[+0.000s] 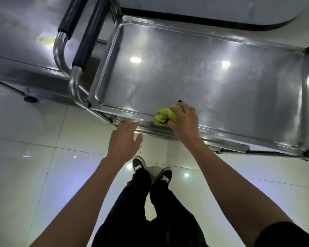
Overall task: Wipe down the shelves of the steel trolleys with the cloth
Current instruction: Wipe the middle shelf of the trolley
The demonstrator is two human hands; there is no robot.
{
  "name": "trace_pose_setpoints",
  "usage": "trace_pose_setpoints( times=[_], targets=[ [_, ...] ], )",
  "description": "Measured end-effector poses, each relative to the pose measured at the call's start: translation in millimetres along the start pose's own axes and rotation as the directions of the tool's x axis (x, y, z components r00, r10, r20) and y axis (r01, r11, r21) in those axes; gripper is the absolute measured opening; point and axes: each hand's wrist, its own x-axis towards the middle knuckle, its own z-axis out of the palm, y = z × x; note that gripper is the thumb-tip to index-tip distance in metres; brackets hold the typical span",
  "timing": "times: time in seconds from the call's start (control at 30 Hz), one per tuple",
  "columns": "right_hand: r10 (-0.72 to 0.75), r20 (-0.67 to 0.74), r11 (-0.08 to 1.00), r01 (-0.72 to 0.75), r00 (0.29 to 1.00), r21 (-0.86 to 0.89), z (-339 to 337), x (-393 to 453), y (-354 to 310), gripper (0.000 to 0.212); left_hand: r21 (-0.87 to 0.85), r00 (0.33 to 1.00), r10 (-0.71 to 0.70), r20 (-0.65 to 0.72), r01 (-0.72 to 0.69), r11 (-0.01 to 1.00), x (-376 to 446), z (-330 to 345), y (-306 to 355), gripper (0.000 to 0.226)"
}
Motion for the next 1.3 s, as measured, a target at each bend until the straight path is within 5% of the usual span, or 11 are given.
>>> trace_pose_setpoints(
  times=[0.37,0.7,0.9,1.3],
  targets=[
    [-0.113,-0.258,0.984,0.144,0.960,0.104,23.8,-73.6,-25.6,0.041,-0.051,0.986,0.000,0.166,0.008,0.999,-43.4,27.8,-49.8,0.049],
    [-0.040,-0.115,0.993,0.053,0.993,0.106,116.4,-150.8,-42.3,0.042,-0.001,0.956,0.062,0.287,-0.065,0.998,-52.8,76.2,-136.2,0.048],
    [0.040,-0.111,0.995,-0.030,0.993,0.093,175.6,-123.8,18.4,0.045,0.033,0.962,0.195,0.191,-0.205,0.978,-1.3,130.7,-148.2,0.044],
    [-0.076,-0.227,0.997,0.071,0.971,-0.030,237.3,-47.1,142.0,0.043,0.303,0.911,0.398,-0.109,-0.351,0.886,123.4,241.9,-154.3,0.030]
  ],
)
